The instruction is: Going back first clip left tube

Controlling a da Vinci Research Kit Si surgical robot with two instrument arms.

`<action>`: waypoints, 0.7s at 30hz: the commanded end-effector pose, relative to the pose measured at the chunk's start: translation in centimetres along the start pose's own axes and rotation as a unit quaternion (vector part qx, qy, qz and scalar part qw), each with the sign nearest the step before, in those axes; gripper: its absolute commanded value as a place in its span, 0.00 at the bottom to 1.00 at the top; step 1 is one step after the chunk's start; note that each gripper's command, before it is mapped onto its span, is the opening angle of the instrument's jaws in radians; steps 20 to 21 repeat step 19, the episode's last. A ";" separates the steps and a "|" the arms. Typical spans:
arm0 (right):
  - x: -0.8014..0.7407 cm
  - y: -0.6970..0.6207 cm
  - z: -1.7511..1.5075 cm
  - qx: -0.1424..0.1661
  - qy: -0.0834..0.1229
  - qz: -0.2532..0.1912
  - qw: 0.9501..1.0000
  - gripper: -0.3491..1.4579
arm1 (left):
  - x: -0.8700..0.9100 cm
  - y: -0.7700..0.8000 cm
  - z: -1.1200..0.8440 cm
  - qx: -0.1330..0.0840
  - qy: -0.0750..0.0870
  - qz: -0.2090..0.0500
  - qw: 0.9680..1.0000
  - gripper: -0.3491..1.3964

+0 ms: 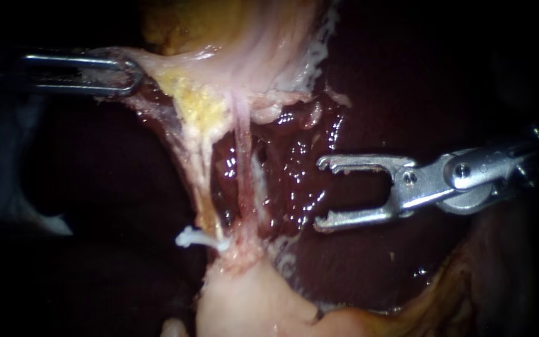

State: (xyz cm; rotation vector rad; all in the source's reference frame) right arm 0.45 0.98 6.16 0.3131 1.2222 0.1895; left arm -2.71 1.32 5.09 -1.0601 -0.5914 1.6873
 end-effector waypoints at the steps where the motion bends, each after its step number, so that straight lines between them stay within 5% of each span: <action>1: 0.00 0.00 0.00 0.000 0.000 0.000 1.000 0.47 | -0.02 -0.01 0.04 0.001 0.000 -0.002 1.000 0.00; 9: 0.02 0.00 0.00 0.000 0.000 0.001 1.000 0.47 | -0.18 -0.07 0.31 -0.002 -0.005 0.003 1.000 0.00; 21: 0.08 -0.01 -0.01 0.000 0.000 0.002 1.000 0.47 | -0.17 -0.07 0.31 -0.003 -0.007 0.003 1.000 0.00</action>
